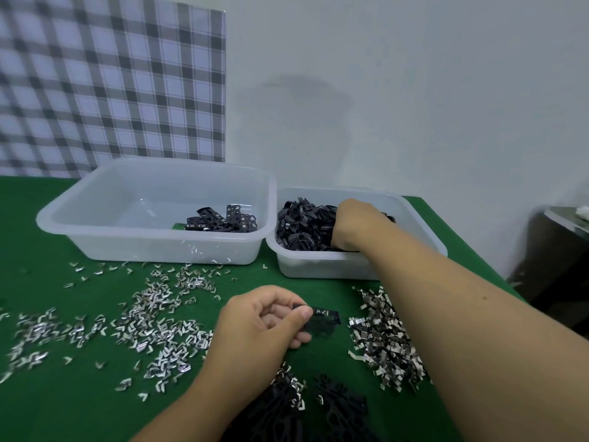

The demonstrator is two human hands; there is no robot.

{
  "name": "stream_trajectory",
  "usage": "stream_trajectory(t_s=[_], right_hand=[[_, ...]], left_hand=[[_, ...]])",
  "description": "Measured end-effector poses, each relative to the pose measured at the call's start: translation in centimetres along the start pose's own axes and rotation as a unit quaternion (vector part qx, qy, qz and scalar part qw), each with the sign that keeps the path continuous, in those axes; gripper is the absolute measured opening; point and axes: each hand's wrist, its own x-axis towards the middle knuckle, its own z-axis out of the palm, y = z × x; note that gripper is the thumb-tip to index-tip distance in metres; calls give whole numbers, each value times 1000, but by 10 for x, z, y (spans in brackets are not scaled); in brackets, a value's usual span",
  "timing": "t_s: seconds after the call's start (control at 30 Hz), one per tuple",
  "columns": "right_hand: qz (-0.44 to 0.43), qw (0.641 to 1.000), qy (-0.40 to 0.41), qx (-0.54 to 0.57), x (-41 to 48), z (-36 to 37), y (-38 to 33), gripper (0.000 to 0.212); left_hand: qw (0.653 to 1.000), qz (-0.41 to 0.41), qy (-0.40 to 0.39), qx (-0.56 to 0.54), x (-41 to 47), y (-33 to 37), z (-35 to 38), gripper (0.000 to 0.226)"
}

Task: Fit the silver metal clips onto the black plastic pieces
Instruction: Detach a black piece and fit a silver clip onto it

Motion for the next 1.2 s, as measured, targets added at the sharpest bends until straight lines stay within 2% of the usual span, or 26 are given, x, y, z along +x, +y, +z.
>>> stream_trajectory(t_s=[0.23, 0.33, 0.4, 0.57, 0.7, 0.73, 0.8, 0.93, 1.2], right_hand=[[-58, 997, -25, -37, -8, -11, -4, 34], [-104, 993, -15, 58, -17, -20, -1, 27], [-126, 983, 24, 128, -26, -19, 5, 19], [-137, 930, 139, 311, -65, 1, 19, 6], [-159, 860, 220, 433, -109, 15, 33, 14], [-163, 844, 221, 460, -118, 19, 35, 20], [-151, 819, 172, 526, -130, 31, 37, 26], [-95, 770, 58, 628, -134, 51, 40, 19], [-101, 768, 34, 631, -133, 56, 41, 16]], left_hand=[[1000, -4, 4, -18, 1, -1, 0, 13], [1000, -2, 9, -20, 1, -1, 0, 12], [1000, -1, 15, -25, 2, -2, 0, 10], [998, -6, 39, -42, 4, -2, -3, 7], [997, -7, 53, -57, 6, -3, -3, 9], [997, -7, 54, -59, 6, -3, -3, 9], [996, -8, 56, -65, 7, -4, -3, 8], [996, -2, 55, -65, 8, -5, -1, 10], [997, 17, 49, -60, 8, -9, -1, 8]])
